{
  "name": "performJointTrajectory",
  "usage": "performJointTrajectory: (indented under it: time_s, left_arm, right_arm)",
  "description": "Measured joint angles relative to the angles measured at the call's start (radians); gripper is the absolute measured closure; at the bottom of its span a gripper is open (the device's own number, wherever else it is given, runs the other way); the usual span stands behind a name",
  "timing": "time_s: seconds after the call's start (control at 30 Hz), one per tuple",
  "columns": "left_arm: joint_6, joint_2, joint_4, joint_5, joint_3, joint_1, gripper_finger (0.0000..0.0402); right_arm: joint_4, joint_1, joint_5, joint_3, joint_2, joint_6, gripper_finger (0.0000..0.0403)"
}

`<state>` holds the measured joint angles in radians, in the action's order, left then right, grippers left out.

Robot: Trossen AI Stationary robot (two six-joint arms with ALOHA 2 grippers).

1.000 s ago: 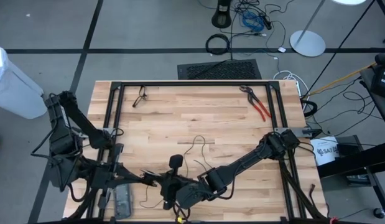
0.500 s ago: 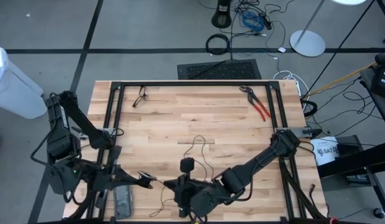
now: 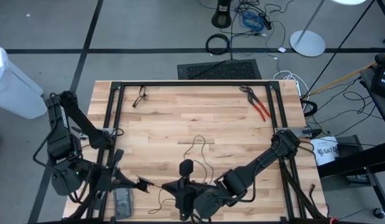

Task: Coil cords
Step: Coil the black wire onto the spool

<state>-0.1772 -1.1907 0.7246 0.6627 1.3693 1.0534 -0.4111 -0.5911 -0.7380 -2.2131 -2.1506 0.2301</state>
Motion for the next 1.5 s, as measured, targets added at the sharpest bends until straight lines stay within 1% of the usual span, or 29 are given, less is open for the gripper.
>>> performJointTrajectory:
  time_s: [0.13, 0.27, 0.37, 0.47, 0.67, 0.8, 0.9, 0.97, 1.07, 1.17, 1.37, 1.5]
  left_arm:
    - [0.000, 0.000, 0.000, -0.027, 0.000, 0.000, 0.0400]
    - [0.000, -0.001, 0.001, -0.061, -0.001, 0.000, 0.0400]
    - [0.000, -0.004, -0.001, -0.086, -0.017, -0.007, 0.0400]
    - [0.001, -0.005, -0.001, -0.129, -0.033, -0.032, 0.0400]
    - [0.005, -0.011, -0.012, -0.187, -0.037, -0.104, 0.0400]
    - [0.064, -0.036, -0.034, -0.279, -0.037, -0.154, 0.0400]
    - [0.132, -0.058, -0.086, -0.360, -0.037, -0.188, 0.0400]
    - [0.172, -0.071, -0.121, -0.415, -0.037, -0.210, 0.0400]
    - [0.195, -0.089, -0.145, -0.472, -0.037, -0.238, 0.0400]
    - [0.219, -0.099, -0.147, -0.487, -0.038, -0.259, 0.0400]
    - [0.390, -0.131, -0.187, -0.549, -0.038, -0.274, 0.0400]
    - [0.463, -0.139, -0.235, -0.558, -0.038, -0.275, 0.0400]
  right_arm:
    - [0.007, 0.000, -0.001, 0.000, 0.000, 0.042, 0.0403]
    - [0.038, 0.000, -0.042, 0.000, 0.000, 0.100, 0.0403]
    - [0.078, 0.000, -0.050, 0.000, 0.000, 0.152, 0.0403]
    - [0.112, 0.000, -0.049, 0.000, 0.000, 0.188, 0.0403]
    - [0.137, 0.000, -0.052, 0.000, 0.000, 0.205, 0.0403]
    - [0.148, 0.002, -0.050, 0.000, 0.000, 0.226, 0.0403]
    - [0.149, 0.010, -0.037, 0.000, 0.000, 0.231, 0.0403]
    - [0.149, 0.018, -0.012, 0.000, 0.000, 0.230, 0.0403]
    - [0.152, 0.030, 0.057, 0.000, -0.002, 0.221, 0.0403]
    - [0.151, 0.036, 0.103, 0.001, -0.004, 0.200, 0.0403]
    - [0.140, 0.041, 0.143, 0.002, -0.005, 0.177, 0.0403]
    - [0.143, 0.056, 0.259, 0.002, -0.005, 0.157, 0.0403]
